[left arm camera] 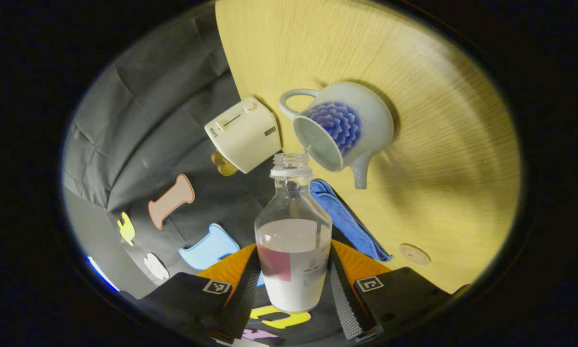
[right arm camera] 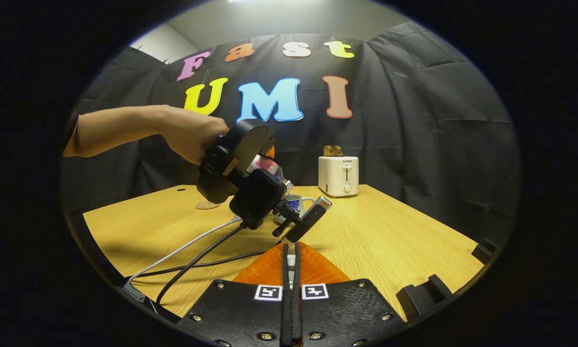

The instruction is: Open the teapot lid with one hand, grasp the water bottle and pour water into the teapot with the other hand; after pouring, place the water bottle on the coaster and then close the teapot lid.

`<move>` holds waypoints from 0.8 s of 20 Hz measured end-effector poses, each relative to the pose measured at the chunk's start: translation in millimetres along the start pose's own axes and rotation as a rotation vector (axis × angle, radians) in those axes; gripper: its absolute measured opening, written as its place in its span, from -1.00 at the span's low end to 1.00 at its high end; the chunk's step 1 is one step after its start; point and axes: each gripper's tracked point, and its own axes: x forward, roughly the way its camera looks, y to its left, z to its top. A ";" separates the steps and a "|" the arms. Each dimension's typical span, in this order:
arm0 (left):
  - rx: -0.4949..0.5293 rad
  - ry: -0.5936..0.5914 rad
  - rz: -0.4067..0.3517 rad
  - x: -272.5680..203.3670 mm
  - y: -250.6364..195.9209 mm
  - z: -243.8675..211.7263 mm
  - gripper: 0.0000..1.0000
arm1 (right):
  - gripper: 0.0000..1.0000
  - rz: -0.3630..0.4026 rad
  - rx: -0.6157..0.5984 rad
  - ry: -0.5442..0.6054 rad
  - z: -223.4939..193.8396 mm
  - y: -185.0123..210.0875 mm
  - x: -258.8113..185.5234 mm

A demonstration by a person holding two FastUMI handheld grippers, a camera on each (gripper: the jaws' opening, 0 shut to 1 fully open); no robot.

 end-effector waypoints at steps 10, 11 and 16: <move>-0.260 -0.075 0.016 10.4 -25.5 6.2 0.72 | -0.99 0.015 -0.003 0.003 2.5 4.9 3.3; -0.315 -0.088 0.024 8.3 -26.8 6.3 0.72 | -0.99 0.010 -0.004 -0.007 5.9 3.4 2.3; -0.613 -0.118 0.032 2.9 -44.1 2.0 0.72 | -0.99 -0.028 -0.018 -0.100 31.7 -4.2 -1.0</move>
